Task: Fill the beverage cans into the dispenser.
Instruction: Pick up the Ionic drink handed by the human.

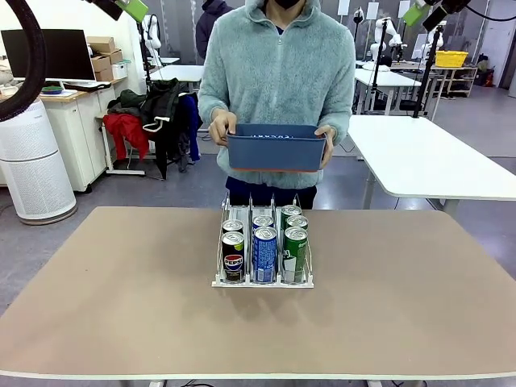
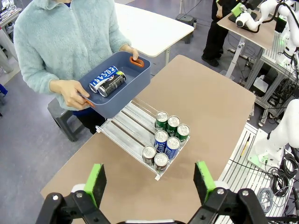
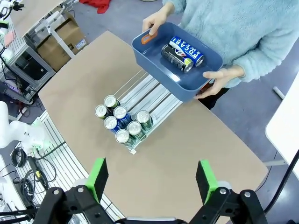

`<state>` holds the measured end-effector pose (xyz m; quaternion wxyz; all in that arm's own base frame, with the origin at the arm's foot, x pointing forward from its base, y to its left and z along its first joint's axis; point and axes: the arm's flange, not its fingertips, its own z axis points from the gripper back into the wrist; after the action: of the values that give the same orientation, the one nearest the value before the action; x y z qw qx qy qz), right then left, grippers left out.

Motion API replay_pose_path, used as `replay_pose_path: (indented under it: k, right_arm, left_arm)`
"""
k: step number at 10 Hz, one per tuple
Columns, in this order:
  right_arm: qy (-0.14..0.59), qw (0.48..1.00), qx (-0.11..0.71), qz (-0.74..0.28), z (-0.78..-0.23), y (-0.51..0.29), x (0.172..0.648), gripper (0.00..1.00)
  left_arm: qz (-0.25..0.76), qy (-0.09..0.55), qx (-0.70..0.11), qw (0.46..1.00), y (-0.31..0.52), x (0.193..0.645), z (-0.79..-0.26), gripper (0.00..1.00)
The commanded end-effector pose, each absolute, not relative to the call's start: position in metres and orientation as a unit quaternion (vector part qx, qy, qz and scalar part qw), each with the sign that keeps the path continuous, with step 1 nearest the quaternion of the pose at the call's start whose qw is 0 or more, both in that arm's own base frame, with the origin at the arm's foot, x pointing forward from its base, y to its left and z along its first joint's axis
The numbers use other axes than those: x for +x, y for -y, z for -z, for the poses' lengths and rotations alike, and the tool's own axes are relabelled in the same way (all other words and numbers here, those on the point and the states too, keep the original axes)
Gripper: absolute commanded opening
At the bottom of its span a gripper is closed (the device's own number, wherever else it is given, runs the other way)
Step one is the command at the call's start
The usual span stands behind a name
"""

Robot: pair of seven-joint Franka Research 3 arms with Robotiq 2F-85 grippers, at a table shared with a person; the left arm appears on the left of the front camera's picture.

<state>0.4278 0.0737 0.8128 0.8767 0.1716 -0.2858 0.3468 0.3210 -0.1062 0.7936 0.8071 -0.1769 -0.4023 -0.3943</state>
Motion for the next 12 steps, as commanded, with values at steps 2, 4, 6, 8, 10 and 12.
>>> replay_pose_path:
  k: [2,4,6,8,10,12]
  right_arm:
    - [0.288,0.875,0.173,-0.348,-0.8140,-0.0728,0.4239,1.00]
    - [0.288,0.875,0.173,-0.348,-0.8140,-0.0728,0.4239,1.00]
    - [0.288,0.875,0.173,-0.348,-0.8140,-0.0728,0.4239,1.00]
    - [0.288,0.875,0.173,-0.348,-0.8140,-0.0728,0.4239,1.00]
    - [0.288,0.875,0.173,-0.348,-0.8140,-0.0728,0.4239,1.00]
    - [0.288,0.875,0.173,-0.348,-0.8140,-0.0728,0.4239,1.00]
  left_arm:
    - [0.394,0.402,-0.178,0.807,0.1057,0.3210,-0.7922,1.00]
    - [0.394,0.402,-0.178,0.807,0.1057,0.3210,-0.7922,1.00]
    - [0.394,0.402,-0.178,0.807,0.1057,0.3210,-0.7922,1.00]
    - [0.394,0.402,-0.178,0.807,0.1057,0.3210,-0.7922,1.00]
    - [0.394,0.402,-0.178,0.807,0.1057,0.3210,-0.7922,1.00]
    - [0.394,0.402,-0.178,0.807,0.1057,0.3210,-0.7922,1.00]
